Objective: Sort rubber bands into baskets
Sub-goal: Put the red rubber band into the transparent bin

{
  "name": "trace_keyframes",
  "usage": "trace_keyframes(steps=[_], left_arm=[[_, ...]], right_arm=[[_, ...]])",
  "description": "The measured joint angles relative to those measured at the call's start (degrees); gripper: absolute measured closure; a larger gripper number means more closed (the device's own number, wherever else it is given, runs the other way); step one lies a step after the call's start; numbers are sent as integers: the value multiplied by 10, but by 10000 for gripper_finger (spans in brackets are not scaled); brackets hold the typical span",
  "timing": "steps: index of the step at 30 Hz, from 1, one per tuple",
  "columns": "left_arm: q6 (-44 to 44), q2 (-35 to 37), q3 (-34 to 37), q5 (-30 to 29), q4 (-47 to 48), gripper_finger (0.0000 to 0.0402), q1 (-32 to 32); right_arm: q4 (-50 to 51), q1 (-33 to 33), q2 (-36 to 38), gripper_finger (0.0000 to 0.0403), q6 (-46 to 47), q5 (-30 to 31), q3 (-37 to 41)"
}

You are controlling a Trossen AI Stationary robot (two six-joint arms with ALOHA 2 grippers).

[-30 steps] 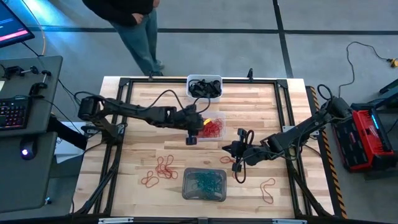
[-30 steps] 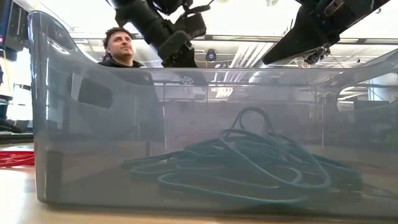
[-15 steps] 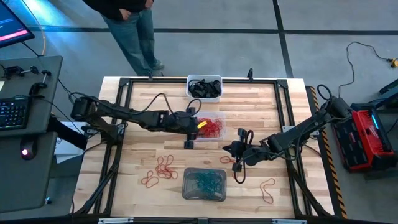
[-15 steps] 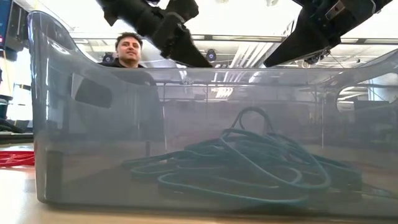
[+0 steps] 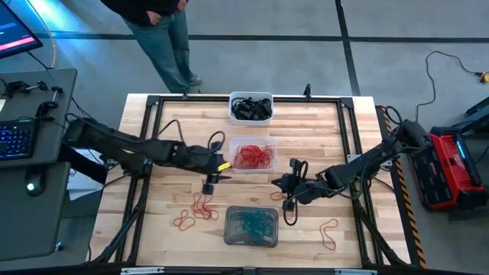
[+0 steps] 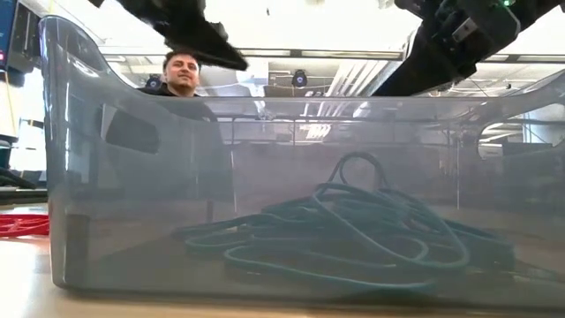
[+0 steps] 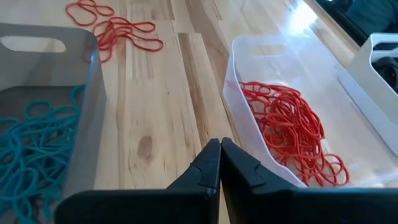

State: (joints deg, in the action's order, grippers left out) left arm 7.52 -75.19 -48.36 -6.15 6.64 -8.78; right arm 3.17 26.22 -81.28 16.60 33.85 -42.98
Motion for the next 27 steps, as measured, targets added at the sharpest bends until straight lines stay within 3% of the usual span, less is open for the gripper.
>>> trace_keyframes(steps=[5, 13, 20, 27], left_arm=[[-46, 54, 0, -4, 141, 247, -37], [-115, 66, 1, -4, 324, 247, -92], [-149, 56, 3, 6, 342, 247, -122], [-174, 56, 65, 12, 316, 255, -125]], right_arm=[[-11, 0, 0, 403, -16, 0, 0], [-22, 0, 0, 403, -20, 0, 0], [-24, 0, 0, 403, -16, 0, 0], [-25, 0, 0, 403, -16, 0, 0]])
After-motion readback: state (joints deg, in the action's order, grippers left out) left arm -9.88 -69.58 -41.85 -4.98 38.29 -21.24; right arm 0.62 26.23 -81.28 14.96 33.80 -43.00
